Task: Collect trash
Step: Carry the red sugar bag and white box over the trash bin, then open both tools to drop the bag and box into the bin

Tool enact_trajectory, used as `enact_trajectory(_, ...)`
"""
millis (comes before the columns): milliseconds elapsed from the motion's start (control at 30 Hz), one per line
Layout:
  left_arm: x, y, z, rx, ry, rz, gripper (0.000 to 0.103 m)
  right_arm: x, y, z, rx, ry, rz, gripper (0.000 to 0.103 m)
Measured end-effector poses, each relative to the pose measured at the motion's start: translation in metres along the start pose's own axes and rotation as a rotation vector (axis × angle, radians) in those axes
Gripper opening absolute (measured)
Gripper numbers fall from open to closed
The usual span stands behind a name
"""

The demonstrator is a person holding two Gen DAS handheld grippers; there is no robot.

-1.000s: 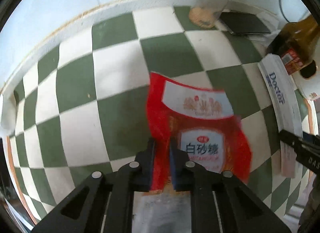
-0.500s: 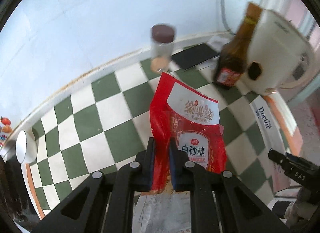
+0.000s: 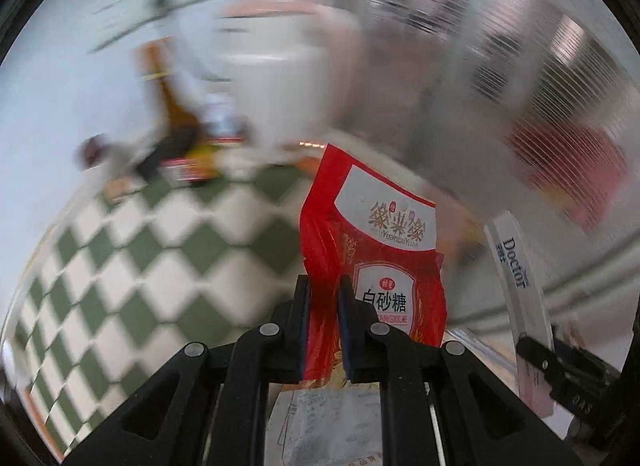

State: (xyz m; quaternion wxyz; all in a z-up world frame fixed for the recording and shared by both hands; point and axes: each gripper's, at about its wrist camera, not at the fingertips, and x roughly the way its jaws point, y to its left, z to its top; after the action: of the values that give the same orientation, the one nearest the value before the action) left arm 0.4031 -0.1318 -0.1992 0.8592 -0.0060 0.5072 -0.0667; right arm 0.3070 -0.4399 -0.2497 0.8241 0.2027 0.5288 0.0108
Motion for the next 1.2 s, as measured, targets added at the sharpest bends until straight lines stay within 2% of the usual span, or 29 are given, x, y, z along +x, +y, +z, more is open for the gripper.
enact_trajectory(67, 0.015, -0.054, -0.004, 0.076, 0.032, -0.057, 0.01, -0.011, -0.043, -0.019, 0.071, -0.002, -0.047, 0.05)
enact_trajectory(133, 0.035, -0.103, -0.015, 0.151, 0.068, -0.096, 0.01, -0.017, -0.103, -0.048, 0.175, 0.018, -0.107, 0.05)
enact_trajectory(267, 0.105, -0.192, -0.052, 0.295, 0.182, -0.13, 0.01, 0.006, -0.2, -0.099, 0.35, 0.096, -0.152, 0.05)
enact_trajectory(400, 0.213, -0.252, -0.107, 0.387, 0.32, -0.119, 0.01, 0.079, -0.28, -0.149, 0.451, 0.184, -0.172, 0.05)
enact_trajectory(567, 0.385, -0.296, -0.197, 0.461, 0.505, -0.068, 0.01, 0.205, -0.348, -0.198, 0.521, 0.285, -0.16, 0.05)
enact_trajectory(700, 0.508, -0.316, -0.27, 0.487, 0.653, -0.062, 0.011, 0.302, -0.383, -0.231, 0.542, 0.362, -0.136, 0.049)
enact_trajectory(833, 0.592, -0.333, -0.328, 0.493, 0.755, -0.06, 0.012, 0.369, -0.414, -0.264, 0.565, 0.446, -0.109, 0.049)
enact_trajectory(967, 0.632, -0.346, -0.36, 0.542, 0.8, -0.065, 0.02, 0.415, -0.426, -0.279, 0.557, 0.521, -0.092, 0.049)
enact_trajectory(1033, 0.64, -0.347, -0.362, 0.548, 0.817, -0.074, 0.026, 0.435, -0.428, -0.281, 0.539, 0.544, -0.103, 0.049)
enact_trajectory(1100, 0.641, -0.344, -0.357, 0.541, 0.812, -0.079, 0.026, 0.451, -0.43, -0.28, 0.528, 0.559, -0.114, 0.049)
enact_trajectory(1167, 0.636, -0.337, -0.348, 0.521, 0.793, -0.081, 0.049, 0.466, -0.432, -0.277, 0.525, 0.577, -0.121, 0.049)
enact_trajectory(1200, 0.634, -0.333, -0.344, 0.497, 0.793, -0.104, 0.052, 0.473, -0.434, -0.276, 0.524, 0.584, -0.121, 0.049)
